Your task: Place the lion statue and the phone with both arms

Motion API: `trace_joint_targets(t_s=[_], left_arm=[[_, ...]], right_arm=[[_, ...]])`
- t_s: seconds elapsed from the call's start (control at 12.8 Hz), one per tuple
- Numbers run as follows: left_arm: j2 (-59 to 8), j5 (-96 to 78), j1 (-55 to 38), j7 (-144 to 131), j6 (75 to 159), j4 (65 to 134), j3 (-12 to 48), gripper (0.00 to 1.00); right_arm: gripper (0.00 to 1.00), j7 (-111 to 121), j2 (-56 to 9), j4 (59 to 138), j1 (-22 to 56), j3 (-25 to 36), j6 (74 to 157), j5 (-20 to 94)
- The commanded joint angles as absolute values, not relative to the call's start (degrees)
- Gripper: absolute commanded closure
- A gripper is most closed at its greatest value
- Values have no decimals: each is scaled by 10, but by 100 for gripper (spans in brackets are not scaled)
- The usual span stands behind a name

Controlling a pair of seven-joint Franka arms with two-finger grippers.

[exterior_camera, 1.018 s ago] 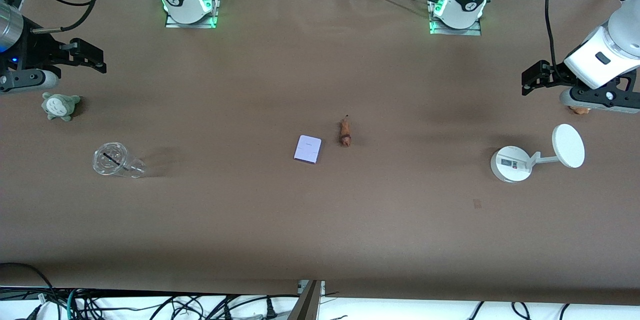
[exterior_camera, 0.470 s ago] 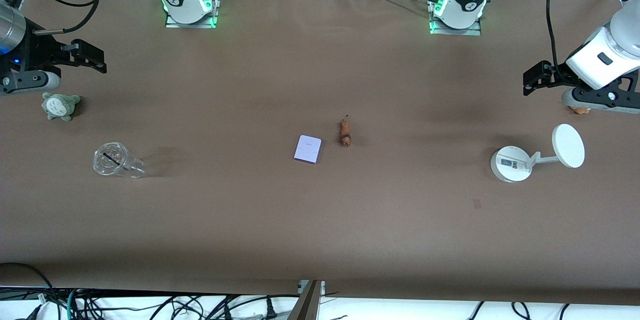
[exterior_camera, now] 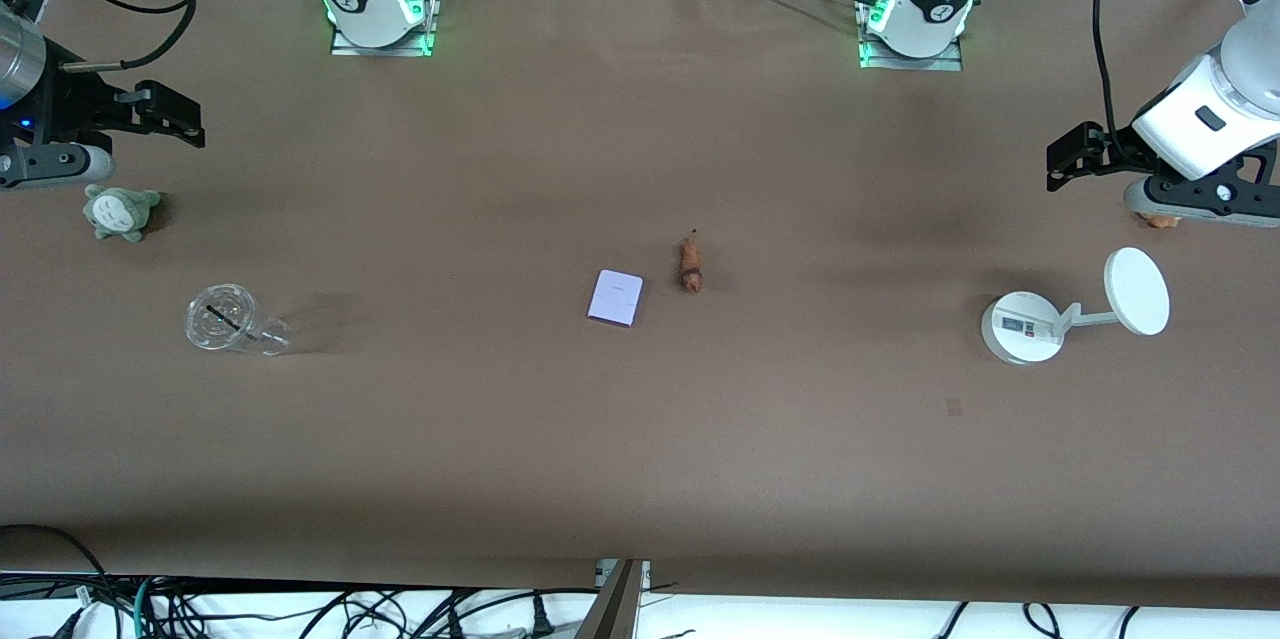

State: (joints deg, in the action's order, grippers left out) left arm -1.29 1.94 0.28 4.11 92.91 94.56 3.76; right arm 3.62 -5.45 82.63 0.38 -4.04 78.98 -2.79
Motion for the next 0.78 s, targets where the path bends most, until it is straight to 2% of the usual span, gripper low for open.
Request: trace_joint_targets(t_s=[0.0, 0.7], left_arm=[[-25, 10, 8, 54, 912, 923, 39, 0], [-25, 10, 10, 54, 902, 923, 35, 0]], right_arm=[[0, 38, -54, 824, -5, -51, 782, -33], [0, 41, -60, 825, -10, -49, 795, -33]])
